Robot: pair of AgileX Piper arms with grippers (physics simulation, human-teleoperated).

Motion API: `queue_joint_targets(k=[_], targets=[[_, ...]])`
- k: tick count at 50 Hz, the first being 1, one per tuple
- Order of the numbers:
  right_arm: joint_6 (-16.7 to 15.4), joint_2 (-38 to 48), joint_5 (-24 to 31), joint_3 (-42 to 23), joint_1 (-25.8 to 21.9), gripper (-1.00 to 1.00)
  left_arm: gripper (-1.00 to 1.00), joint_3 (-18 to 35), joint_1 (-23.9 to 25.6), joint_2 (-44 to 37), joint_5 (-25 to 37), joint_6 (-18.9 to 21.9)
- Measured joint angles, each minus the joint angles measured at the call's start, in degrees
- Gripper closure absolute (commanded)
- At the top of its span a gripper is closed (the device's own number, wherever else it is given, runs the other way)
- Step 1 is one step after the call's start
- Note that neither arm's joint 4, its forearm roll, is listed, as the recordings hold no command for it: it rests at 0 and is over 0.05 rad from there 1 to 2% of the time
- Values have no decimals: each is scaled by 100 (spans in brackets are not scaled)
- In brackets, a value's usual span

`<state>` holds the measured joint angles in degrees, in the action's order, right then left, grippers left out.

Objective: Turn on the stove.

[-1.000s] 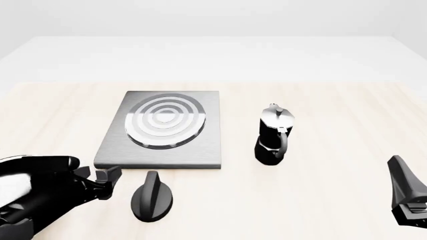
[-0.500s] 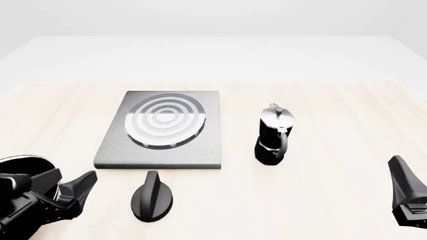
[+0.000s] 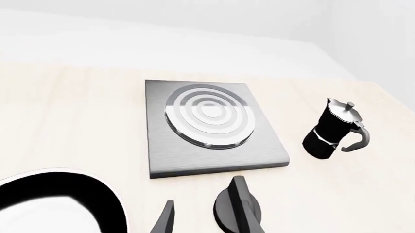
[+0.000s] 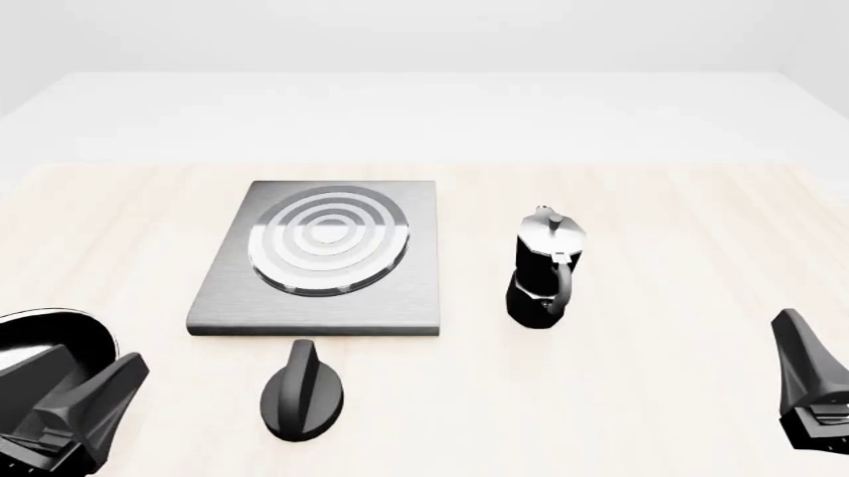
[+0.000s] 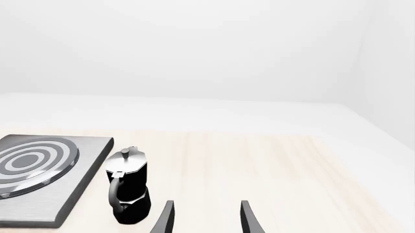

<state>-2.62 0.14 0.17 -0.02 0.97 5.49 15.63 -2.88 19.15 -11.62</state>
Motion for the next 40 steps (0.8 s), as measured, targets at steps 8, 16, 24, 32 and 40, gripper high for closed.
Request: queue_joint_targets(k=[8, 16, 24, 32, 40], targets=[[2, 5, 2, 0, 1, -100, -100, -102, 61, 159, -28, -38], [8, 11, 3, 0, 1, -100, -100, -158, 92, 230, -102, -107], [12, 10, 0, 0, 4, -100, -100, -89, 66, 262, -24, -101], [9, 3, -7, 0, 13, -100, -100, -54, 27, 276, 83, -100], [6, -3, -15, -1, 19, -100, -100, -8, -57, 283, 216, 40]])
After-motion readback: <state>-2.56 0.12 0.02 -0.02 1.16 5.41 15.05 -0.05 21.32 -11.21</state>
